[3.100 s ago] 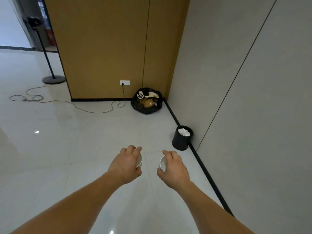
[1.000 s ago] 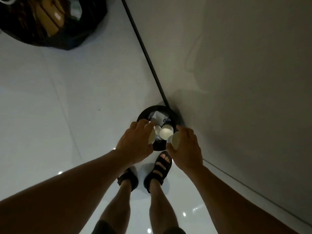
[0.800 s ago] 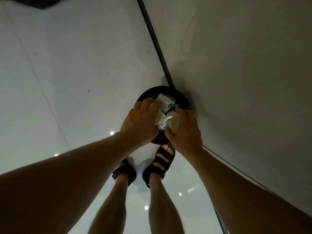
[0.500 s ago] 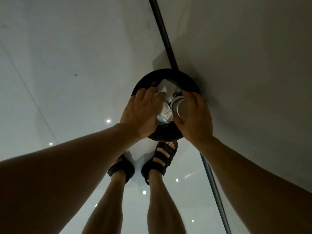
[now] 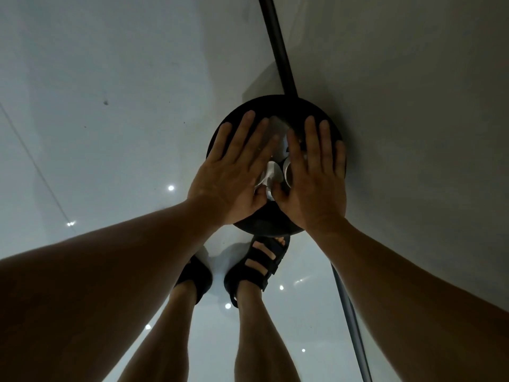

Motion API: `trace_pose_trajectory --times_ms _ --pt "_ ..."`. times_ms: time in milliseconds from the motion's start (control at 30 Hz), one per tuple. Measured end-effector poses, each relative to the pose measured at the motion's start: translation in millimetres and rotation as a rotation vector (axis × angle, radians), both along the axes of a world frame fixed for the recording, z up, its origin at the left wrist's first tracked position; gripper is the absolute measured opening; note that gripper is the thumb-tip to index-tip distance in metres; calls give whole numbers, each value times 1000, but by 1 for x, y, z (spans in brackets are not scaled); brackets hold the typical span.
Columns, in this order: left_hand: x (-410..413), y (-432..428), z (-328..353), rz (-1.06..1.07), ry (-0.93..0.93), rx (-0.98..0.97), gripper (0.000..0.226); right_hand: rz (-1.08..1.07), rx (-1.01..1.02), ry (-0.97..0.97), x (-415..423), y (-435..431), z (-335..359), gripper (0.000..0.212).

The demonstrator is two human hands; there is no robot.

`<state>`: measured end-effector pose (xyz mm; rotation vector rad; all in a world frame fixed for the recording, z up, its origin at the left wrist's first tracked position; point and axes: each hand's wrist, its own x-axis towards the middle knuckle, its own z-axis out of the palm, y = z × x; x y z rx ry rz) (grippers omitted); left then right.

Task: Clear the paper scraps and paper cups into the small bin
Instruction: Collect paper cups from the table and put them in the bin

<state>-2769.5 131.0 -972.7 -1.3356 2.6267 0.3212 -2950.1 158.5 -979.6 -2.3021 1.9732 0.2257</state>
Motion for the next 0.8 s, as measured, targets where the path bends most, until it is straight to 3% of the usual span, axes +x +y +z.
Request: trace_pose_trajectory --times_ms 333,567,800 --pt "30 -2 55 60 28 94 88 -11 157 -56 4 -8 52 109" --pt "91 -7 173 191 -16 124 81 -43 212 -140 26 -17 174 103" --pt "157 -7 331 449 -36 74 79 -73 116 -302 112 -23 329 89"
